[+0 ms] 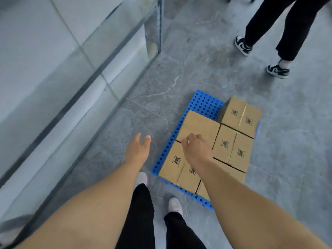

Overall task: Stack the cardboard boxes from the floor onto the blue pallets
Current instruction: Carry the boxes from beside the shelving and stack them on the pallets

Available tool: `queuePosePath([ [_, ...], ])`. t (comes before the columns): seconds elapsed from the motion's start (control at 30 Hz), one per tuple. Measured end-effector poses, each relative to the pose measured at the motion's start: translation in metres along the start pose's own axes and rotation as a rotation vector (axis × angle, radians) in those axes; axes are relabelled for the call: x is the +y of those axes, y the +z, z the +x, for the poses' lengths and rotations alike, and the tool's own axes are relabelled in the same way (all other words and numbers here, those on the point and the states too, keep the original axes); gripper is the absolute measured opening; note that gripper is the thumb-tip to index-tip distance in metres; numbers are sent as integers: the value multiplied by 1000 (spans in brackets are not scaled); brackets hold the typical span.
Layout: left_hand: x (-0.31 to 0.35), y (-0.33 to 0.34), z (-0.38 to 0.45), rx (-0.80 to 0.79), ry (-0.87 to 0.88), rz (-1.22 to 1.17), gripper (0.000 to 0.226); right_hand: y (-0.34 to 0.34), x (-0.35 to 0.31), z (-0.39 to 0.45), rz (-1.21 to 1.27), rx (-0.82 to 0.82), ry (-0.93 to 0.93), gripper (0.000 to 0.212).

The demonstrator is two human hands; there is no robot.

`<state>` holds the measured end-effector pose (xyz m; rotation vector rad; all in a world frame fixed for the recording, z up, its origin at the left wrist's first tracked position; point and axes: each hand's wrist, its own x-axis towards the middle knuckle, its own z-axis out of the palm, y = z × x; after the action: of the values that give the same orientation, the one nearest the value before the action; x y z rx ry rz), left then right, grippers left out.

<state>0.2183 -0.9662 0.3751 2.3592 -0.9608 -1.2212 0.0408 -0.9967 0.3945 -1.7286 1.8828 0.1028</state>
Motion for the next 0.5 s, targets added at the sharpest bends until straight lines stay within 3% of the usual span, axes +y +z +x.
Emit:
queuePosePath([
  [0.5,-100,-68,-178,434,-256,-429,62,-2,-102,-124,-284,-123,-639,41],
])
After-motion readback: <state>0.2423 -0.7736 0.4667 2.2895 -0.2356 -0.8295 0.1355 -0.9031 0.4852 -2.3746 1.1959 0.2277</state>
